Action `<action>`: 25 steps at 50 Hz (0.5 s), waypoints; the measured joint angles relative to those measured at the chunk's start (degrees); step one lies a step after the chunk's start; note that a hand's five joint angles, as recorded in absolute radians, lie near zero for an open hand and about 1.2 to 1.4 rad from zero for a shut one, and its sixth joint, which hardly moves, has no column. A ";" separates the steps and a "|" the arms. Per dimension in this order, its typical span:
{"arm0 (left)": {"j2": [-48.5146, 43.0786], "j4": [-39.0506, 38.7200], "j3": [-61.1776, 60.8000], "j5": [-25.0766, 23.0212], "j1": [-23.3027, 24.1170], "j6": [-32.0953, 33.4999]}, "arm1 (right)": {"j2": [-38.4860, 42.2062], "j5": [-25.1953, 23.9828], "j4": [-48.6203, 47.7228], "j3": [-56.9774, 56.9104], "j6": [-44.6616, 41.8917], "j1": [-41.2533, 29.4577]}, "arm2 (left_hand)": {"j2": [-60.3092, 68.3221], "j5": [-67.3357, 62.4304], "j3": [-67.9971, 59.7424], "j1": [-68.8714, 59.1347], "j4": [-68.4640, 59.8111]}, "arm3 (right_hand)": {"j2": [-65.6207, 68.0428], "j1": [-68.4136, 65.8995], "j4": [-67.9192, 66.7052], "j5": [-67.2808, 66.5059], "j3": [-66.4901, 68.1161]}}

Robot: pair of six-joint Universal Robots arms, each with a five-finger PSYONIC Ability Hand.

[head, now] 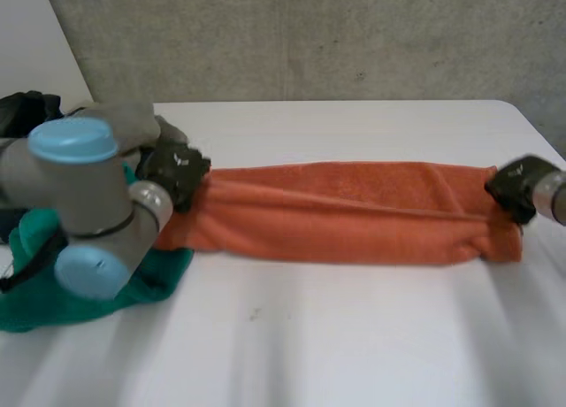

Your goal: Fold the laundry.

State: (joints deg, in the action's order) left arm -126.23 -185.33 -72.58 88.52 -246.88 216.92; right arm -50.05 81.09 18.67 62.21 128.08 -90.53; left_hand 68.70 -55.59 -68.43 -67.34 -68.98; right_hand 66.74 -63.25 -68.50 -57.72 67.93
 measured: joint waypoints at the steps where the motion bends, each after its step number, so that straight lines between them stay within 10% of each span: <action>1: -1.72 -0.02 2.67 0.38 0.06 -0.18 | 0.98 -0.07 -1.89 -1.50 1.47 -0.48 | 0.00 0.00 0.00 0.00 0.00 | 0.00 0.00 0.00 0.00 0.00; 25: -33.44 -3.41 45.07 0.13 0.37 1.24 | 27.05 6.28 -36.21 -26.59 4.79 -8.96 | 0.00 0.00 0.00 0.00 0.00 | 0.00 0.00 -0.06 0.00 0.01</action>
State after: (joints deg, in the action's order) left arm -159.67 -188.74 -27.51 88.65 -246.51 218.17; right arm -23.00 87.38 -17.54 35.62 132.87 -99.49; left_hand 68.70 -55.59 -68.43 -67.34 -68.98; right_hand 66.74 -63.25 -68.56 -57.72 67.93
